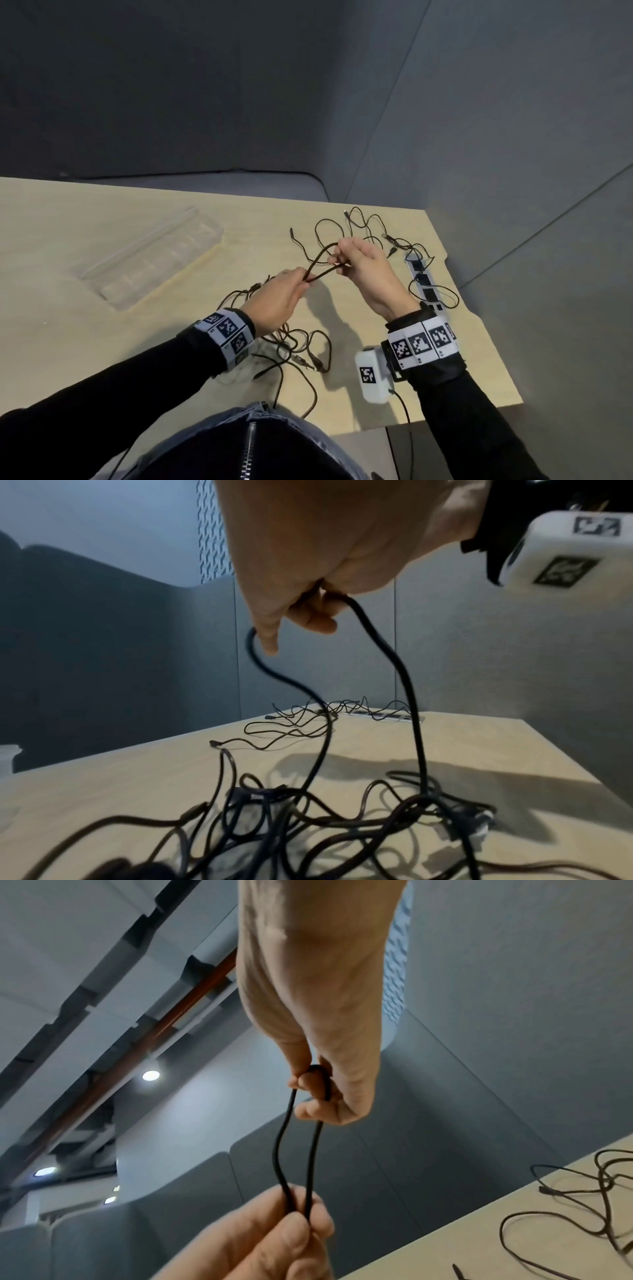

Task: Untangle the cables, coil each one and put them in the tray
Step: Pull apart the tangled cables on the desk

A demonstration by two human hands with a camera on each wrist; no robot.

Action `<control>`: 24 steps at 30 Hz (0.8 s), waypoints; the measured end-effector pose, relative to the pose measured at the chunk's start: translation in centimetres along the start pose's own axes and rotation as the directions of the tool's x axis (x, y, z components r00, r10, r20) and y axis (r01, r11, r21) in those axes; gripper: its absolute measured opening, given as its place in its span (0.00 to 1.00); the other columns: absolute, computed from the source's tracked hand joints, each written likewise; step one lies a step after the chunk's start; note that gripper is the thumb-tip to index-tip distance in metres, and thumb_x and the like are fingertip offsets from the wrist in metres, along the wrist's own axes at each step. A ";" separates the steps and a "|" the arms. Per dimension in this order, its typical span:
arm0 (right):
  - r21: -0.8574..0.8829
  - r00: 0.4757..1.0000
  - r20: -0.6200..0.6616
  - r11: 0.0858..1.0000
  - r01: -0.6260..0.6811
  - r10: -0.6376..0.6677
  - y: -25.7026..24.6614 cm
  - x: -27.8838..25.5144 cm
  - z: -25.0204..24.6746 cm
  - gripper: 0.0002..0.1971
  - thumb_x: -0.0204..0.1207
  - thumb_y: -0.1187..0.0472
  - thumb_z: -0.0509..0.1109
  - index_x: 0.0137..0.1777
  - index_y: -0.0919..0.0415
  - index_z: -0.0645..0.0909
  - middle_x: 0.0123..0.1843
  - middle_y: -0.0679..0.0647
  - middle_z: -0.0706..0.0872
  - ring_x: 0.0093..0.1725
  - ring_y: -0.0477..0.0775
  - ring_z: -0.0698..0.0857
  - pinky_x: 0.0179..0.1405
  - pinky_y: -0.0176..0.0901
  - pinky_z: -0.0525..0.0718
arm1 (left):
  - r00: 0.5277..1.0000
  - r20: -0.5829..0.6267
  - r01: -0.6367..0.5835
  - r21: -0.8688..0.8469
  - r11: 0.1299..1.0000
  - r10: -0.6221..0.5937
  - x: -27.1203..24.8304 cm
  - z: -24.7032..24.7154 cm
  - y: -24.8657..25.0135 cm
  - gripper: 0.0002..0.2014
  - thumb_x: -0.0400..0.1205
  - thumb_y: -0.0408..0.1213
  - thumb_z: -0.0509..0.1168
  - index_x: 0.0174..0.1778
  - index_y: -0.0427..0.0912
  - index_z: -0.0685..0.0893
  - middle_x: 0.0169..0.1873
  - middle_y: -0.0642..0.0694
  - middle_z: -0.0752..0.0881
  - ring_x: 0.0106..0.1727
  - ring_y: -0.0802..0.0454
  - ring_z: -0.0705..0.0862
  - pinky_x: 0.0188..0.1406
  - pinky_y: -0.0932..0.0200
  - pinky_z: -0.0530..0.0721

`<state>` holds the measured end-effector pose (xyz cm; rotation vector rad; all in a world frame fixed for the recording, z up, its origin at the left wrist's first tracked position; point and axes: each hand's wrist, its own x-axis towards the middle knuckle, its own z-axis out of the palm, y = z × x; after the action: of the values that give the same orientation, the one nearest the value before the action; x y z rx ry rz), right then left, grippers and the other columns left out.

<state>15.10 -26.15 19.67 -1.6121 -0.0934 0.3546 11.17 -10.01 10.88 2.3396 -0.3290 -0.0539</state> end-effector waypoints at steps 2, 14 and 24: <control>0.164 0.996 -0.087 0.986 0.015 -0.001 -0.9 -0.2 -0.6 0.14 0.84 0.67 0.57 0.37 0.59 0.75 0.32 0.50 0.76 0.41 0.48 0.82 0.39 0.37 0.75 | 0.999 0.023 0.028 0.037 0.999 -0.029 -0.1 -0.2 -0.7 0.09 0.88 0.45 0.48 0.52 0.47 0.70 0.46 0.49 0.82 0.45 0.50 0.80 0.45 0.51 0.79; 0.626 0.909 -0.417 0.725 0.288 0.000 -8.7 1.5 -7.7 0.17 0.85 0.55 0.56 0.34 0.55 0.74 0.33 0.49 0.75 0.38 0.46 0.80 0.33 0.37 0.71 | 0.988 -0.088 -0.100 0.243 0.965 0.125 1.1 -2.1 -1.3 0.23 0.84 0.54 0.41 0.54 0.49 0.79 0.43 0.58 0.85 0.50 0.55 0.80 0.69 0.52 0.62; -0.953 0.779 0.128 0.140 0.267 -0.614 -7.0 -0.2 -3.6 0.25 0.81 0.46 0.60 0.75 0.54 0.70 0.81 0.56 0.64 0.81 0.60 0.62 0.73 0.67 0.64 | 0.966 -0.209 -0.158 -0.011 0.987 0.152 1.1 -4.3 -0.1 0.11 0.87 0.39 0.55 0.55 0.48 0.83 0.36 0.72 0.78 0.40 0.66 0.75 0.42 0.68 0.70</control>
<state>17.01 -29.15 26.69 -2.7166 -0.6840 -0.6249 12.82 -7.22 13.92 2.2599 -0.4023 0.2591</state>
